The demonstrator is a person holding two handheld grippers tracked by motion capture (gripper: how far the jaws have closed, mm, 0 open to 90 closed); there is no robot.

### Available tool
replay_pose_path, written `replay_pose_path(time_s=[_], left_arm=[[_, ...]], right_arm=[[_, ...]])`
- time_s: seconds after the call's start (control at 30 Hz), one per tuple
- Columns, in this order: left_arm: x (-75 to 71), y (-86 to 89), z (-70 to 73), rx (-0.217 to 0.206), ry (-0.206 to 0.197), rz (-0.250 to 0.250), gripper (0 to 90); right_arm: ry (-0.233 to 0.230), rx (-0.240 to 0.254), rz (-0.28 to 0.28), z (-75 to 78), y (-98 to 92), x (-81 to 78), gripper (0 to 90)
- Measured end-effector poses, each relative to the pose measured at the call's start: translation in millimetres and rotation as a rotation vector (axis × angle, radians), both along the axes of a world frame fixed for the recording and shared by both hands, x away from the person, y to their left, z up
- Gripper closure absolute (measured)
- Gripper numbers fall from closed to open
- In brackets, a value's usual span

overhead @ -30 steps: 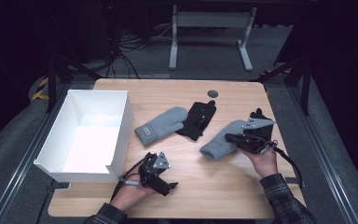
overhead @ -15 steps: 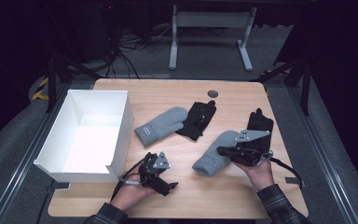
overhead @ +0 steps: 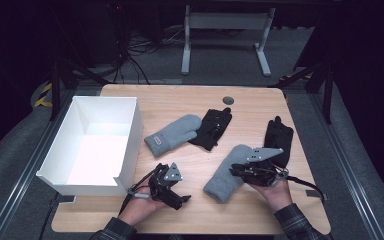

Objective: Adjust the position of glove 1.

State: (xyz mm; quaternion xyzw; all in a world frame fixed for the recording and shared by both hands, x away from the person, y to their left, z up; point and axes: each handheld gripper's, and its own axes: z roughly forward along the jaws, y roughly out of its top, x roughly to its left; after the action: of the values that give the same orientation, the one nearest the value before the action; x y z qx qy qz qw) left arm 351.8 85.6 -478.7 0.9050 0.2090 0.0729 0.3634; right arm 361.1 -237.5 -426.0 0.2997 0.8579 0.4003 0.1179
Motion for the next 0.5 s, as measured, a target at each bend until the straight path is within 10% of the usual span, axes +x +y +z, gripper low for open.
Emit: replay_pose_path(time_s=[0.17, 0.5], left_arm=[[0.0, 0.0, 0.0, 0.0, 0.0, 0.0, 0.1], [0.0, 0.0, 0.0, -0.001, 0.0, 0.0, 0.1]], right_arm=[[-0.047, -0.034, -0.061, 7.6, -17.2, 2.6, 87.6], [0.028, -0.098, -0.047, -11.5, -26.9, 13.2, 90.0]])
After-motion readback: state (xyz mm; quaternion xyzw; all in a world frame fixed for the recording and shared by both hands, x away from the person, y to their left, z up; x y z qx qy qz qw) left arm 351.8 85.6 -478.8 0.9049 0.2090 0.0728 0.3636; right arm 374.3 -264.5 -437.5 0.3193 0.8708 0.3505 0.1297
